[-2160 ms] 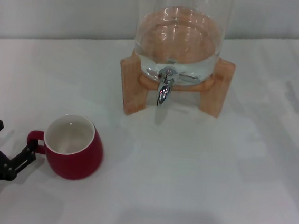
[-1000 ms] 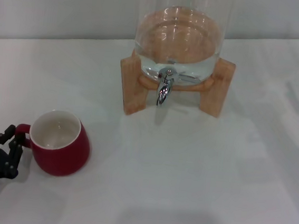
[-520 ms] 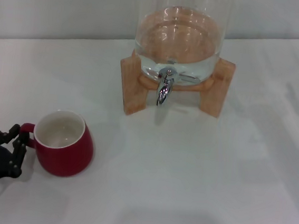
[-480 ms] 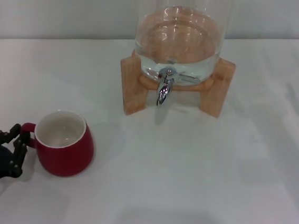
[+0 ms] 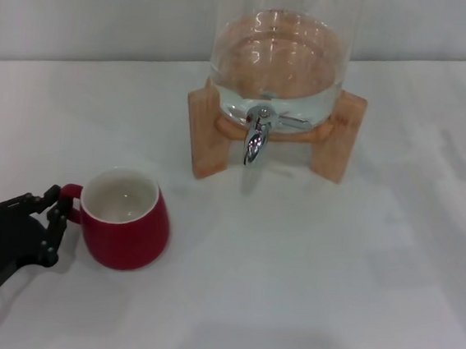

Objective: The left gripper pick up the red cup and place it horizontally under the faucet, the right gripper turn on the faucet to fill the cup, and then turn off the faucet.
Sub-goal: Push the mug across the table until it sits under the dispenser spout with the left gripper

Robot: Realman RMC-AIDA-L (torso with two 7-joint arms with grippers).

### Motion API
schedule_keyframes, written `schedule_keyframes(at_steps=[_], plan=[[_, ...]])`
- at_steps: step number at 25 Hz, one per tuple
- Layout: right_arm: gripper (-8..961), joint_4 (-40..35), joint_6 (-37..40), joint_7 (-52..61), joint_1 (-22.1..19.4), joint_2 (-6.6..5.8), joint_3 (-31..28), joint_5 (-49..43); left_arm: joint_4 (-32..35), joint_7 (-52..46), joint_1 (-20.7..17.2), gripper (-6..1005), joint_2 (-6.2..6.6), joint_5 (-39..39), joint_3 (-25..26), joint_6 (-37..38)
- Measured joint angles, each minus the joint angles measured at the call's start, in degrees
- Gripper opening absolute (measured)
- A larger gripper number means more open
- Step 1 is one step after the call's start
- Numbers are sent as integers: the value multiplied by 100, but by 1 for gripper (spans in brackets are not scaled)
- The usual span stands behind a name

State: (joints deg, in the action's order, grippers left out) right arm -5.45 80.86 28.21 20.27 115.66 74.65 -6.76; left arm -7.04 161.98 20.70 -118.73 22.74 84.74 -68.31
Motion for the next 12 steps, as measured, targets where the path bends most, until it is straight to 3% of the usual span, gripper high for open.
schedule_keyframes(at_steps=[12], plan=[[841, 0, 0, 0, 3, 0, 14, 0, -487, 0, -27, 121, -39, 309, -13, 291]])
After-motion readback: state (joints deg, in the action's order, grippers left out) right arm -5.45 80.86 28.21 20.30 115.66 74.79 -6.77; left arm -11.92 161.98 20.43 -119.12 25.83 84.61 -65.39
